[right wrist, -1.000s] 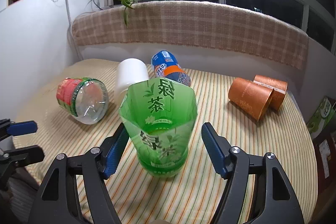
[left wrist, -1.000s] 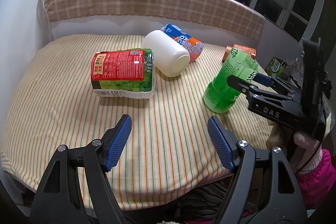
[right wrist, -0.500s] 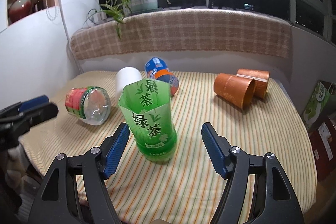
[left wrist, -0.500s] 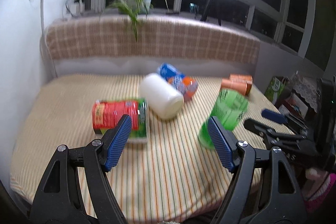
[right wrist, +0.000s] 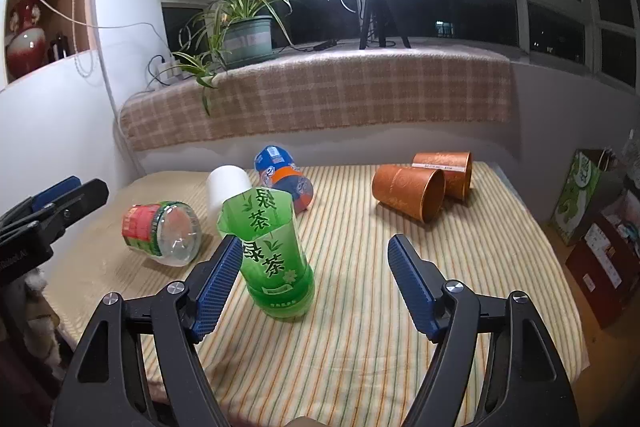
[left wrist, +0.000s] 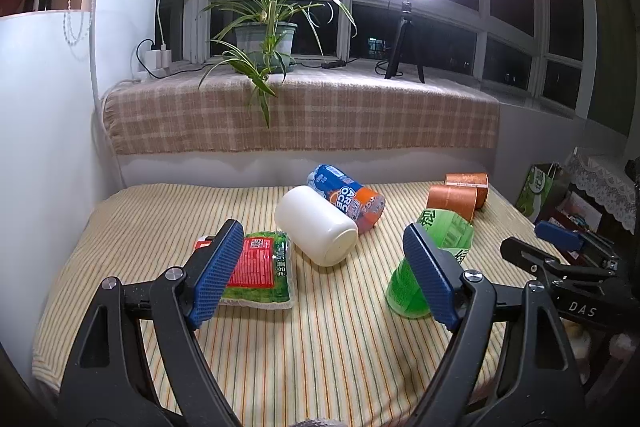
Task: Flip cup upright
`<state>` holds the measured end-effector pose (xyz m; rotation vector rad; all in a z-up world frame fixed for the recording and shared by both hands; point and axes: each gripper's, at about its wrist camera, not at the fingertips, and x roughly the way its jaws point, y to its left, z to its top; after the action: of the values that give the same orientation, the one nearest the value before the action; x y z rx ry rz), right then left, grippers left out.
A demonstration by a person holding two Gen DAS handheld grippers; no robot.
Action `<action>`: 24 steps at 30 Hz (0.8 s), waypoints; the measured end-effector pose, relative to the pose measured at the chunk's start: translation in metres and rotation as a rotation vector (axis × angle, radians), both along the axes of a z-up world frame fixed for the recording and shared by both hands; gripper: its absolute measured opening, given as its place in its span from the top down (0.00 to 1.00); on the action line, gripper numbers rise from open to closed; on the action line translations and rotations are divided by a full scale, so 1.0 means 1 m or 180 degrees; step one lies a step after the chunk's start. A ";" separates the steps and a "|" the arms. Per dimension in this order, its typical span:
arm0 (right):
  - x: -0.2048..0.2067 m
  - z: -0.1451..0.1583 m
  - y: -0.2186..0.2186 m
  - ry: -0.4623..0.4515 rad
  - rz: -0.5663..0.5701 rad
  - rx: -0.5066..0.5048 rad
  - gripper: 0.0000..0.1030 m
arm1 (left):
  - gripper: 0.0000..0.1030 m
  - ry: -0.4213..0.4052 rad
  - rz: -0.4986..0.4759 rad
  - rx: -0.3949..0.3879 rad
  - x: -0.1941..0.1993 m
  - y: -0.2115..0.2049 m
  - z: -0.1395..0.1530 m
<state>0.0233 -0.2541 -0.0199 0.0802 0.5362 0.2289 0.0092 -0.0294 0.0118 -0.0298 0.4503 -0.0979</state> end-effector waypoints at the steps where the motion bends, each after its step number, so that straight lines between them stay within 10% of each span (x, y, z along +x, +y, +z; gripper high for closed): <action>1: -0.002 0.000 0.001 -0.0024 -0.0023 -0.0011 0.24 | 0.17 0.0000 0.0004 0.0007 0.000 0.000 0.000; 9: -0.007 0.009 -0.001 -0.0202 -0.0167 -0.0011 0.22 | 0.00 -0.0189 0.0129 0.0040 -0.004 0.003 0.003; 24: -0.014 0.016 -0.009 -0.0483 -0.0501 0.0017 0.15 | 0.00 -0.0378 0.0247 0.0059 -0.008 0.006 0.008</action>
<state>0.0093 -0.2626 -0.0034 0.1088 0.3761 0.0818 0.0014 -0.0230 0.0199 -0.0230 0.3310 -0.0191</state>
